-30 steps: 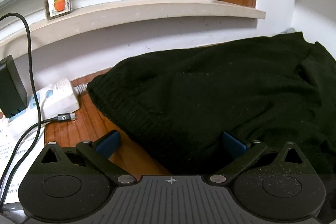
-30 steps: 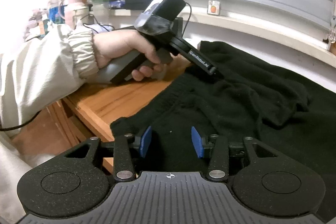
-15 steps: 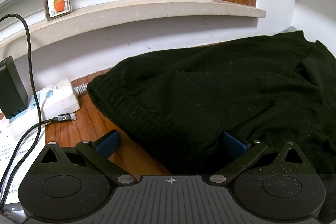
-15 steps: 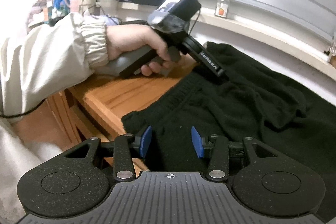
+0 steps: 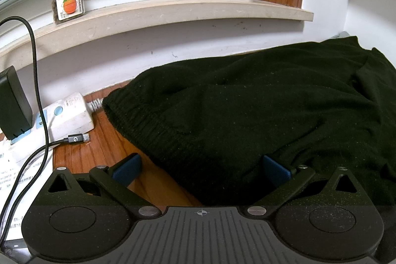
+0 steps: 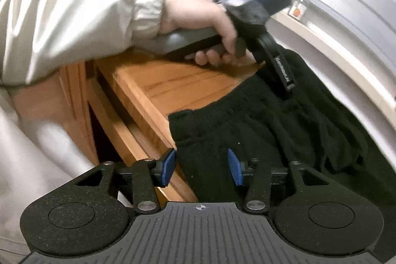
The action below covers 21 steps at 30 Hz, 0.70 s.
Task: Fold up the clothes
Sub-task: 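Grasp the ribbed sweater hem with the right tool and lift it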
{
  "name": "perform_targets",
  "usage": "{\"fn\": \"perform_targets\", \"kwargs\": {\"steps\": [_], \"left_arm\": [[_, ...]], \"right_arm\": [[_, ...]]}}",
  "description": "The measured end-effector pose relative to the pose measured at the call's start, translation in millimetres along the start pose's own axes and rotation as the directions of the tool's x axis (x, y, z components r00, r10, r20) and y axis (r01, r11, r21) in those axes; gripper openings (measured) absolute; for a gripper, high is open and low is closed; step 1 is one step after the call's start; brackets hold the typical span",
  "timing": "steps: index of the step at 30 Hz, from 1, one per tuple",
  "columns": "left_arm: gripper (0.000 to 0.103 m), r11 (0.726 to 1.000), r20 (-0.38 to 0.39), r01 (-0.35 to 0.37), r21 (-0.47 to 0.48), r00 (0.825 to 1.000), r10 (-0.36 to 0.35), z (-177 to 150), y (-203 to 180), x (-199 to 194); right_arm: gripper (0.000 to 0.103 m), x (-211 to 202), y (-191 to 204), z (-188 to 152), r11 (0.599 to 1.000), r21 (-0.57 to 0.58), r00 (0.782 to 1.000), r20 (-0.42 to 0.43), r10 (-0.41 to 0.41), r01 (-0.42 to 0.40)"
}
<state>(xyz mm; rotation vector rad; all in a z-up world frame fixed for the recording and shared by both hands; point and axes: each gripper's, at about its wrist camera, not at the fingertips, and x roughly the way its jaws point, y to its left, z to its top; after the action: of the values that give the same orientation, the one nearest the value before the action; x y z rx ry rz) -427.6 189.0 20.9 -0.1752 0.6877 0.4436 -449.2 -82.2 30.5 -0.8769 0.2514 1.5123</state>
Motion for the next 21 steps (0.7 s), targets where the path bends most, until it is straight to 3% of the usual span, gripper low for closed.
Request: {"fn": "perform_targets", "kwargs": {"steps": [3, 6, 8, 13, 17, 21], "left_arm": [[0.103, 1.000, 0.001, 0.001, -0.003, 1.000, -0.001, 0, 0, 0], [0.103, 1.000, 0.004, 0.002, -0.010, 1.000, -0.002, -1, 1, -2], [0.103, 0.999, 0.014, 0.019, -0.034, 1.000, -0.018, -2, 6, -4], [0.102, 0.995, 0.052, 0.056, -0.079, 0.997, -0.052, -2, 20, -13], [0.097, 0.996, 0.078, 0.052, -0.077, 0.996, -0.046, 4, 30, -21], [0.086, 0.993, 0.193, 0.106, -0.057, 0.977, -0.093, 12, 42, -55]], "right_arm": [[0.044, -1, 3, 0, 0.999, -0.043, 1.000, 0.000, -0.004, 0.004], [0.021, -10, -5, 2, 0.999, -0.045, 1.000, 0.022, 0.008, -0.007], [0.013, -20, -13, 6, 0.999, -0.046, 0.999, 0.047, -0.009, 0.011], [0.010, -40, -48, 24, 0.978, -0.124, 0.980, 0.127, -0.153, 0.169], [0.010, -37, -81, 47, 0.930, -0.249, 0.958, 0.164, -0.236, 0.271], [0.010, -25, -112, 66, 0.895, -0.299, 0.941, 0.182, -0.286, 0.330]]}}
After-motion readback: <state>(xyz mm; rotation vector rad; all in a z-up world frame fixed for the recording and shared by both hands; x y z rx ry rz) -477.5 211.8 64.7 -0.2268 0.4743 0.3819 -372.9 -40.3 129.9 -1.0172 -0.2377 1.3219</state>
